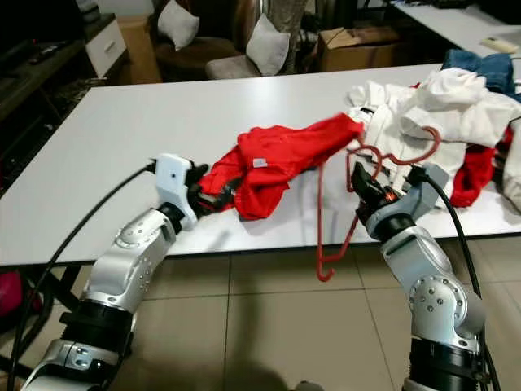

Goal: Hang hanger

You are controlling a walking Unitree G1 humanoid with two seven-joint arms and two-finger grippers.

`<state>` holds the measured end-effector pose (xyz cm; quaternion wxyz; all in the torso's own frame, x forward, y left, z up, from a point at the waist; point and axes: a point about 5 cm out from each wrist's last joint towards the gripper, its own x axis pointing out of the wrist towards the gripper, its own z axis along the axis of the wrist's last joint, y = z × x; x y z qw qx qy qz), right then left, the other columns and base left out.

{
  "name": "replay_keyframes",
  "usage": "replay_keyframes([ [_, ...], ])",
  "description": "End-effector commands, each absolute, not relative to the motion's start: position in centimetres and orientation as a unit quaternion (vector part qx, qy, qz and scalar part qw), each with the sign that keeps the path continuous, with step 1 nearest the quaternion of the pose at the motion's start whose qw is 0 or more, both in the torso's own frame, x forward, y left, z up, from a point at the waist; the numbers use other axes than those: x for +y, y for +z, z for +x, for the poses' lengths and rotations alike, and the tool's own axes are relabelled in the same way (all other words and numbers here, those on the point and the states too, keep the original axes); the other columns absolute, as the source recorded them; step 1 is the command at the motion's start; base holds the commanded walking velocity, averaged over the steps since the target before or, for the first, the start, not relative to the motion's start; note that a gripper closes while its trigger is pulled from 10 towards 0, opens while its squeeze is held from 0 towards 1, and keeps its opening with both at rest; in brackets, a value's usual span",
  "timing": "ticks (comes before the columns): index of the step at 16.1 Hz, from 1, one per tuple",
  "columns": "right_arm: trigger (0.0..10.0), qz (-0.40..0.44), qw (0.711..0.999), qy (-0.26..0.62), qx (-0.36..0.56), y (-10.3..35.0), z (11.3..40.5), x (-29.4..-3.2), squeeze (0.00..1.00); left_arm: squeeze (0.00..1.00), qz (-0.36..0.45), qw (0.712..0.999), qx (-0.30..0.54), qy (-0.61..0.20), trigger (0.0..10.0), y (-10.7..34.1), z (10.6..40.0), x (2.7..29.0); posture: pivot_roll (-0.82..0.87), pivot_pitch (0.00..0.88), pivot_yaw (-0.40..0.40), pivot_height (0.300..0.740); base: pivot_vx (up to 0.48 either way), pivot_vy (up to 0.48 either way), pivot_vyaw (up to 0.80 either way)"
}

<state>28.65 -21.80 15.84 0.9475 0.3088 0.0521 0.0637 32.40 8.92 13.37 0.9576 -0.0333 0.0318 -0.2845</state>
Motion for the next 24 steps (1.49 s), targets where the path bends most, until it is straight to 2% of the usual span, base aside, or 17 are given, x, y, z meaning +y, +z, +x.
replay_keyframes([
  [1,10.0,0.311,0.946,0.076,0.048,16.3,28.7,-21.4,0.00,0.00,-0.033,0.957,0.029,-0.287,10.0,13.5,32.3,9.2,-0.25,0.000,0.076,0.740,0.000,0.000,0.00],
  [16,10.0,0.311,0.946,0.076,0.048,16.3,28.7,-21.4,0.00,0.00,-0.033,0.957,0.029,-0.287,10.0,13.5,32.3,9.2,-0.25,0.000,0.076,0.740,0.000,0.000,0.00],
  [17,10.0,0.316,0.944,0.079,0.047,16.5,28.7,-21.4,0.00,0.00,-0.025,0.942,0.050,-0.331,10.0,12.6,33.4,7.8,-0.28,0.000,0.092,0.740,0.000,0.000,0.00],
  [19,10.0,0.325,0.941,0.082,0.045,16.5,28.6,-21.1,0.00,0.00,-0.011,0.930,0.088,-0.357,10.0,11.2,34.6,6.5,-0.27,0.000,0.083,0.740,0.000,0.000,0.00],
  [23,10.0,0.328,0.939,0.090,0.046,16.4,28.8,-20.7,0.00,0.00,-0.025,0.928,0.107,-0.355,10.0,10.7,34.7,5.9,-0.26,0.000,0.083,0.740,0.000,0.000,0.00],
  [24,10.0,0.328,0.939,0.092,0.044,16.5,28.9,-20.6,0.00,0.00,-0.003,0.929,0.116,-0.351,10.0,10.3,34.8,5.8,-0.27,0.000,0.090,0.740,0.000,0.000,0.00],
])
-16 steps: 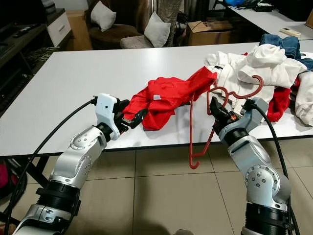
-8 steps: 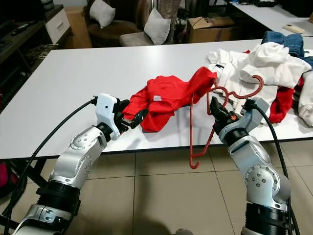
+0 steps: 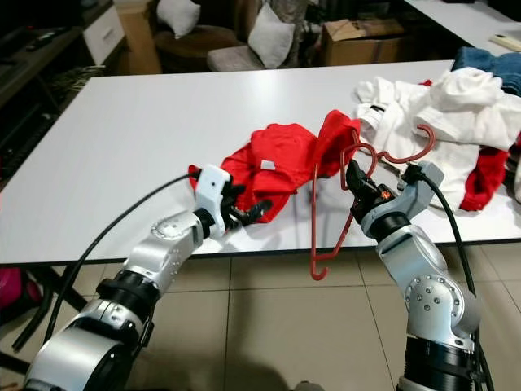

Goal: Hang hanger

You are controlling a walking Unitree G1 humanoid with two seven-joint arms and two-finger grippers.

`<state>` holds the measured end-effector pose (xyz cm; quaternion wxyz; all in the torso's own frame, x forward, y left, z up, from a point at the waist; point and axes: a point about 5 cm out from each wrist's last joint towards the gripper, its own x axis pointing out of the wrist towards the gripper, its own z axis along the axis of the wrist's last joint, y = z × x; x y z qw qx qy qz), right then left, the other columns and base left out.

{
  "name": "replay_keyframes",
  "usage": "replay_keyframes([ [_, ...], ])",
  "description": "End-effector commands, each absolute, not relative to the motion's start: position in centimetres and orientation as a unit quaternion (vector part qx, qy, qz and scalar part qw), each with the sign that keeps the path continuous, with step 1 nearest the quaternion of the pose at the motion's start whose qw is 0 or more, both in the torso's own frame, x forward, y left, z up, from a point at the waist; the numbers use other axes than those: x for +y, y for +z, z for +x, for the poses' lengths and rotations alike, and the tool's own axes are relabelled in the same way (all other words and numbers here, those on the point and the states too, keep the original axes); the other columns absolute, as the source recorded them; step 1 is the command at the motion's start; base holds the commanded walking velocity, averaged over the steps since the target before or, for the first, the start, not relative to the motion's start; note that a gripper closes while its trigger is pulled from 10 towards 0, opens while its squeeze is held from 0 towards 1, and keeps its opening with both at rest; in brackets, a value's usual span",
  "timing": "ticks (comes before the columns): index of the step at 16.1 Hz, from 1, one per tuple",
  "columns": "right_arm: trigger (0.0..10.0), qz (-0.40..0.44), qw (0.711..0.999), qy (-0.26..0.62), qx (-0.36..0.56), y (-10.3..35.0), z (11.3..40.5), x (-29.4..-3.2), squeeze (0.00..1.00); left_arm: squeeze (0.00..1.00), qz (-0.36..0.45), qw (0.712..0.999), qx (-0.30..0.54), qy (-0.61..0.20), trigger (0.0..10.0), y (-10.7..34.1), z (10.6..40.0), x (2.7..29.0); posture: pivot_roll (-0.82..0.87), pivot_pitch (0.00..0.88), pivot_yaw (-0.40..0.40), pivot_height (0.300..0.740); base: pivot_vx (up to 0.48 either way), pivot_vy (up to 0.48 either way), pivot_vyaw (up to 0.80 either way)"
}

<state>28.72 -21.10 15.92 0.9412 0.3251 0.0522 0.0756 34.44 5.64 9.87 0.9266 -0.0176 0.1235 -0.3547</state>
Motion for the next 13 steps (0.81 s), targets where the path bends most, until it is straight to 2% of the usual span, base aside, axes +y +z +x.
replay_keyframes([
  [1,10.0,0.328,0.939,0.092,0.044,16.5,28.9,-20.6,0.00,0.00,-0.003,0.929,0.116,-0.351,10.0,10.3,34.8,5.8,-0.27,0.000,0.090,0.740,0.000,0.000,0.00],
  [2,10.0,0.329,0.939,0.092,0.041,16.6,28.8,-20.6,0.00,0.00,0.027,0.932,0.124,-0.341,10.0,9.8,35.1,5.9,-0.27,0.000,0.097,0.740,0.000,0.000,0.00],
  [3,10.0,0.330,0.939,0.088,0.038,16.7,28.7,-20.8,0.00,0.00,0.034,0.937,0.126,-0.325,1.8,9.5,35.4,6.3,-0.28,0.000,0.103,0.740,0.000,0.000,0.00],
  [4,10.0,0.330,0.939,0.088,0.037,16.7,28.7,-20.8,0.00,0.00,0.030,0.938,0.125,-0.322,1.8,9.5,35.5,6.3,-0.28,0.000,0.104,0.740,0.000,0.000,0.00],
  [5,10.0,0.331,0.939,0.087,0.036,16.8,28.7,-20.8,0.00,0.00,0.006,0.941,0.121,-0.315,0.0,9.7,35.6,6.4,-0.28,0.000,0.105,0.740,0.000,0.000,0.00],
  [10,10.0,0.331,0.939,0.088,0.039,16.6,28.8,-20.7,0.00,0.00,-0.045,0.935,0.126,-0.328,0.0,9.5,35.5,5.8,-0.28,0.000,0.104,0.740,0.000,0.000,0.00],
  [13,10.0,0.332,0.938,0.088,0.039,16.6,28.9,-20.7,0.00,0.00,-0.042,0.930,0.132,-0.340,0.0,9.2,35.3,5.5,-0.27,0.000,0.105,0.740,0.000,0.000,0.00],
])
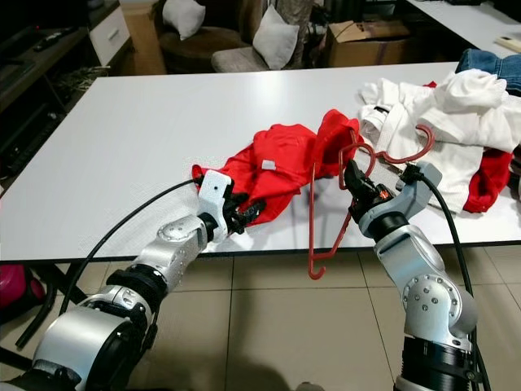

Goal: Hang hanger

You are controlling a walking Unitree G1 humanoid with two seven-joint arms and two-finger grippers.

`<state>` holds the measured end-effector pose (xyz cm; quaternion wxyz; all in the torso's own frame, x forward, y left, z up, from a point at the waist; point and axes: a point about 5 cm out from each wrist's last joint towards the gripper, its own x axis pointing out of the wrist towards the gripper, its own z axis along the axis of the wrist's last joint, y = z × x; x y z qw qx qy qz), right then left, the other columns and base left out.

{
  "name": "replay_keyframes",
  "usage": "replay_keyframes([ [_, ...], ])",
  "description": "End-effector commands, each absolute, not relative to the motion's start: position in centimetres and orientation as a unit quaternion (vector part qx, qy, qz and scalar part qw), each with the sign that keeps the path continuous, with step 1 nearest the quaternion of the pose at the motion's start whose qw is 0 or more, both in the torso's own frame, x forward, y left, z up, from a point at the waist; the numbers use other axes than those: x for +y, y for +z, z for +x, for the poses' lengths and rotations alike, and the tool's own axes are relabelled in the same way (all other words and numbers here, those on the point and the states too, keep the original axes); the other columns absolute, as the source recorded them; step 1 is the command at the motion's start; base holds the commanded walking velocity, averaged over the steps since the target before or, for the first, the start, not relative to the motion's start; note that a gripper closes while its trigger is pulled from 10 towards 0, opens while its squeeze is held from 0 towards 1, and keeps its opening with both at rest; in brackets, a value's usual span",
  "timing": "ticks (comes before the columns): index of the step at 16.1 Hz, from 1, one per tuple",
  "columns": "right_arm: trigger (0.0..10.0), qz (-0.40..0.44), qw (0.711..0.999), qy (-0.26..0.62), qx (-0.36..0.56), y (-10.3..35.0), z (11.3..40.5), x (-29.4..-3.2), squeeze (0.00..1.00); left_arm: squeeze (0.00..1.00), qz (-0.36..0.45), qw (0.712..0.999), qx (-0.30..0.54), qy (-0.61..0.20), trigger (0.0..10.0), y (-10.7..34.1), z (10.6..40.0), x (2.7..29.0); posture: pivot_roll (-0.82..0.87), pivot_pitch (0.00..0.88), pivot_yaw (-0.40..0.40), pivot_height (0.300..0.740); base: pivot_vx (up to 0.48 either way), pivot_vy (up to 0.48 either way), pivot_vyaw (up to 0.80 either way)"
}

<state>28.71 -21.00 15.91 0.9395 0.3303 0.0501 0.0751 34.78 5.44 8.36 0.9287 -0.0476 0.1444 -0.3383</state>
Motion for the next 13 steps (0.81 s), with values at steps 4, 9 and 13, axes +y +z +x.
replay_keyframes([
  [4,10.0,0.335,0.938,0.085,0.040,16.5,29.0,-20.5,0.00,0.00,-0.050,0.930,0.130,-0.341,0.0,9.2,35.3,5.5,-0.27,0.000,0.107,0.740,0.000,0.000,0.00],
  [9,10.0,0.378,0.923,0.065,0.028,15.7,29.0,-20.7,0.00,0.00,-0.079,0.917,0.110,-0.375,0.0,9.5,35.0,5.5,-0.27,0.000,0.128,0.740,0.000,0.000,0.00],
  [13,10.0,0.445,0.894,0.052,0.027,13.8,29.8,-20.4,0.00,0.00,-0.023,0.891,0.062,-0.450,0.0,11.4,34.5,7.5,-0.25,0.000,0.137,0.740,0.000,0.000,0.00],
])
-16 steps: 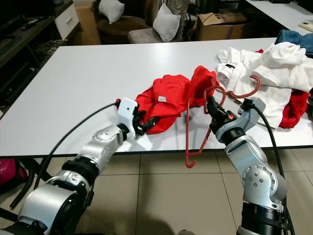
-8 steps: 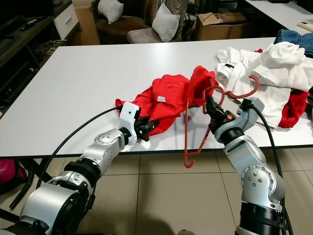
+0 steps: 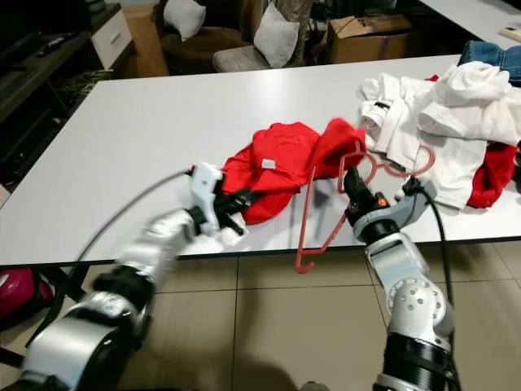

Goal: Hang hanger

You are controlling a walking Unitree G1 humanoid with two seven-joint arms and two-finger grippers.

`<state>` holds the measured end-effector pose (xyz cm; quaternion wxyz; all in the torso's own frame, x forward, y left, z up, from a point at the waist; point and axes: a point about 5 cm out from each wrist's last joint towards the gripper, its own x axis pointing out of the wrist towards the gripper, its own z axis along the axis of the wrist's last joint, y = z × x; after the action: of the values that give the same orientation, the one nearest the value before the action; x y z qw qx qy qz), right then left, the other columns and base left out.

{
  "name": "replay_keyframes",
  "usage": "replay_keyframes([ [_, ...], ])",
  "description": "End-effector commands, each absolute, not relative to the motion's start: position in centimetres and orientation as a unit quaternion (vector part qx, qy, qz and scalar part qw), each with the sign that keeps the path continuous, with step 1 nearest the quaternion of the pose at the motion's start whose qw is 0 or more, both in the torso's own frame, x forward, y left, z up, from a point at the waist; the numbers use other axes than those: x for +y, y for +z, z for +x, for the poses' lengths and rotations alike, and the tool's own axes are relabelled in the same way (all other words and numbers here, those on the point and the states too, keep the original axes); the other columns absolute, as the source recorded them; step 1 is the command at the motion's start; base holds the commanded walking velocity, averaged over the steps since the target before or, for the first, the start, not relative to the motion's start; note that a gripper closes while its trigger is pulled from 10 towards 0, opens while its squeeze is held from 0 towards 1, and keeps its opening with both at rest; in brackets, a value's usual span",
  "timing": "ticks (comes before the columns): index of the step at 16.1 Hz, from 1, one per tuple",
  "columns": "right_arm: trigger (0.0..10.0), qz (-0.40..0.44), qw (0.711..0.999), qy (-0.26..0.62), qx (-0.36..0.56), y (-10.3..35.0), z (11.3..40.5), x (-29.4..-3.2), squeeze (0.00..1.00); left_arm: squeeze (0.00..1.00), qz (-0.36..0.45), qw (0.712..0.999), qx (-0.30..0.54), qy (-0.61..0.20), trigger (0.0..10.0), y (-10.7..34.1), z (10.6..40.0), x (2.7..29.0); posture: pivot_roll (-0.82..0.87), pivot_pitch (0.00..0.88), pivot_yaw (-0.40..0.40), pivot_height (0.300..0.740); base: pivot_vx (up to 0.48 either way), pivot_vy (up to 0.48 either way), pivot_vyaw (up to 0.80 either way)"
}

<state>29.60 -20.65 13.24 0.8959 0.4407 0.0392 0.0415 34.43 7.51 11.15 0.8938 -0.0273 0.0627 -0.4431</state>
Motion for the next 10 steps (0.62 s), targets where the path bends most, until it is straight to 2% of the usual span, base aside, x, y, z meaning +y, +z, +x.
replay_keyframes([
  [1,10.0,0.468,0.882,0.047,0.015,13.7,30.2,-20.7,0.00,0.00,0.007,0.876,0.060,-0.479,0.0,11.9,34.1,8.0,-0.24,0.000,0.134,0.740,0.000,0.000,0.00],
  [5,10.0,0.581,0.810,0.067,-0.041,14.3,32.2,-20.6,0.00,0.00,0.137,0.813,0.076,-0.560,0.0,11.7,31.8,9.4,-0.19,0.000,0.123,0.740,0.000,0.000,0.00],
  [8,10.0,0.617,0.783,0.070,-0.037,14.1,34.0,-19.0,0.00,0.00,0.135,0.807,0.073,-0.570,0.0,12.3,31.0,9.1,-0.17,0.000,0.120,0.740,0.000,0.000,0.00],
  [10,10.0,0.600,0.797,0.060,-0.024,13.8,34.7,-18.4,0.00,0.00,0.100,0.808,0.056,-0.578,0.0,13.4,30.6,8.4,-0.17,0.000,0.121,0.740,0.000,0.000,0.00],
])
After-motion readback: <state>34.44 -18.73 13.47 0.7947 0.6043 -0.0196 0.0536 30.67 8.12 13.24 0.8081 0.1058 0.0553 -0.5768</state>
